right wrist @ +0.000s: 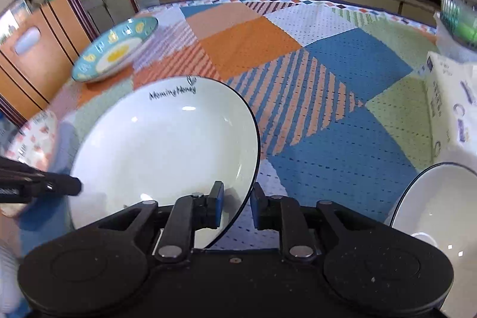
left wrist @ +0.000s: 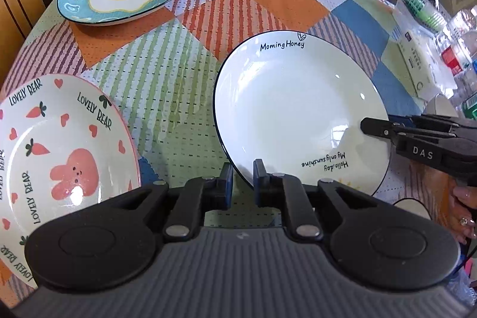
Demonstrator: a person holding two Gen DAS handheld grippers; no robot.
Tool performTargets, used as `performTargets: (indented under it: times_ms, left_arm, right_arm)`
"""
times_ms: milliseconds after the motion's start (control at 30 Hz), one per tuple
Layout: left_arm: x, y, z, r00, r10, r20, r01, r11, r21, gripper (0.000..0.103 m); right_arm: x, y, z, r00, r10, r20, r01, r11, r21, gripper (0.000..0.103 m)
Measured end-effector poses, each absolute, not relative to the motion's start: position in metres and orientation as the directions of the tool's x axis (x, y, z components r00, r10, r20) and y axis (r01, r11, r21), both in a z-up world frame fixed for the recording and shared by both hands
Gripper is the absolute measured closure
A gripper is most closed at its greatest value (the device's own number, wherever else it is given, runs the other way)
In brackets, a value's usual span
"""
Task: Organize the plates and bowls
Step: 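Carry the white plate to the table centre and open both tools, then grasp the pink bunny Lovely Bear plate rim with both tools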
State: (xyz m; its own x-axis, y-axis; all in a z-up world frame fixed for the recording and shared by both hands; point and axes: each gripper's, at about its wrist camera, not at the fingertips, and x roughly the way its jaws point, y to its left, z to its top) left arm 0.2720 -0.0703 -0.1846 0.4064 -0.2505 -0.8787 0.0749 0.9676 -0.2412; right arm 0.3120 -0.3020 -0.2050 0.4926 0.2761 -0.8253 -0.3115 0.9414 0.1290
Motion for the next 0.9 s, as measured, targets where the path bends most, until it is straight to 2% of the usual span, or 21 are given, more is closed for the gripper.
performTargets:
  times_ms: [100, 167, 233, 300, 367, 767, 900]
  left_arm:
    - [0.276, -0.071, -0.180, 0.379, -0.234, -0.895, 0.055, 0.971, -0.231, 0.091]
    - [0.276, -0.069, -0.173, 0.379, -0.238, -0.894, 0.061, 0.971, -0.233, 0.091]
    - [0.273, -0.068, -0.164, 0.379, -0.240, -0.894, 0.070, 0.970, -0.231, 0.091]
    - [0.268, -0.066, -0.152, 0.379, -0.241, -0.894, 0.084, 0.971, -0.226, 0.091]
    - [0.263, -0.065, -0.137, 0.390, -0.235, -0.890, 0.104, 0.972, -0.211, 0.091]
    - [0.210, -0.045, -0.060, 0.451, -0.210, -0.867, 0.226, 0.967, -0.117, 0.090]
    - [0.188, -0.033, -0.044, 0.447, -0.219, -0.867, 0.248, 0.962, -0.115, 0.086]
  right_arm:
    - [0.309, -0.294, -0.198, 0.510, 0.217, -0.832, -0.296, 0.953, 0.067, 0.072]
    - [0.306, -0.288, -0.186, 0.526, 0.191, -0.829, -0.293, 0.956, 0.034, 0.057]
    - [0.300, -0.282, -0.172, 0.531, 0.163, -0.831, -0.289, 0.957, 0.003, 0.050]
    - [0.295, -0.278, -0.160, 0.526, 0.145, -0.838, -0.281, 0.960, -0.011, 0.049]
    - [0.287, -0.274, -0.148, 0.525, 0.133, -0.841, -0.278, 0.960, -0.021, 0.043]
    - [0.223, -0.253, -0.076, 0.547, 0.118, -0.829, -0.329, 0.941, -0.083, 0.030]
    - [0.200, -0.244, -0.058, 0.551, 0.111, -0.827, -0.336, 0.937, -0.098, 0.025]
